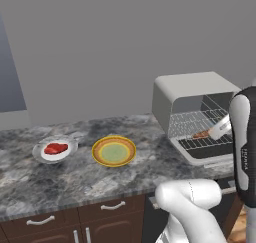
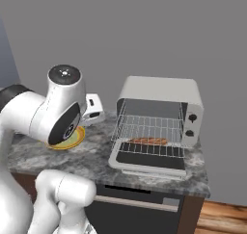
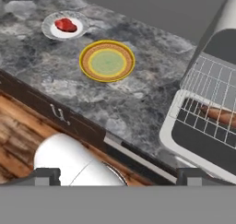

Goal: Open the toaster oven door. Place the baguette on the bottom rack in the toaster oven and place the steak on the top rack.

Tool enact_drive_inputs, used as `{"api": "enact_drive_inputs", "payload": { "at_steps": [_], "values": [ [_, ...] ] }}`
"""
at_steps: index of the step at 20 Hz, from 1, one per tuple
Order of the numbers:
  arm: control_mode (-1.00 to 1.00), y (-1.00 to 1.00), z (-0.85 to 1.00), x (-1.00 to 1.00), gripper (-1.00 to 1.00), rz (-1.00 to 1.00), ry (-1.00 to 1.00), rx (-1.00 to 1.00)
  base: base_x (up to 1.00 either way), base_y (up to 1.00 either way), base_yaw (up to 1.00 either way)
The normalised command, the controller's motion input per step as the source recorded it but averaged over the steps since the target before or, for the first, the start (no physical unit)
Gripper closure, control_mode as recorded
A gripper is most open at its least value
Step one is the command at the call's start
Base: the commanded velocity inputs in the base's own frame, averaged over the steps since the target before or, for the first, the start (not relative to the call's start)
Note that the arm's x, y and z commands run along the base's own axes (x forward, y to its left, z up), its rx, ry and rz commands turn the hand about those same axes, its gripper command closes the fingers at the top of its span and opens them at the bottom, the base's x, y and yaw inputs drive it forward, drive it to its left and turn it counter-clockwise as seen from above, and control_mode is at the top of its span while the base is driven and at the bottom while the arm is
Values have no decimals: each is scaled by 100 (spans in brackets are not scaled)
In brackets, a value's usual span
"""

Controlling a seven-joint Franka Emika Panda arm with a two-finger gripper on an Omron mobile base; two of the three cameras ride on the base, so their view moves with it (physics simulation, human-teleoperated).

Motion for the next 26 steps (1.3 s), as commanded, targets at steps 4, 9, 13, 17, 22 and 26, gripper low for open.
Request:
{"api": "enact_drive_inputs", "payload": {
  "at_steps": [4, 9, 13, 17, 22, 26],
  "values": [
    [-100, 59, 32, -9, -100, -2, 0, 0, 0, 0, 0],
    [-100, 42, 6, 0, -100, -3, 0, 0, 0, 0, 0],
    [-100, 51, 0, 0, -100, -1, 0, 0, 0, 0, 0],
    [-100, 73, -7, 6, -100, 16, 2, -9, 0, 0, 0],
    [-100, 55, -16, 12, -100, 28, 0, -9, 0, 0, 0],
    [-100, 34, -30, 37, -100, 40, 6, -4, 0, 0, 0]
  ]
}}
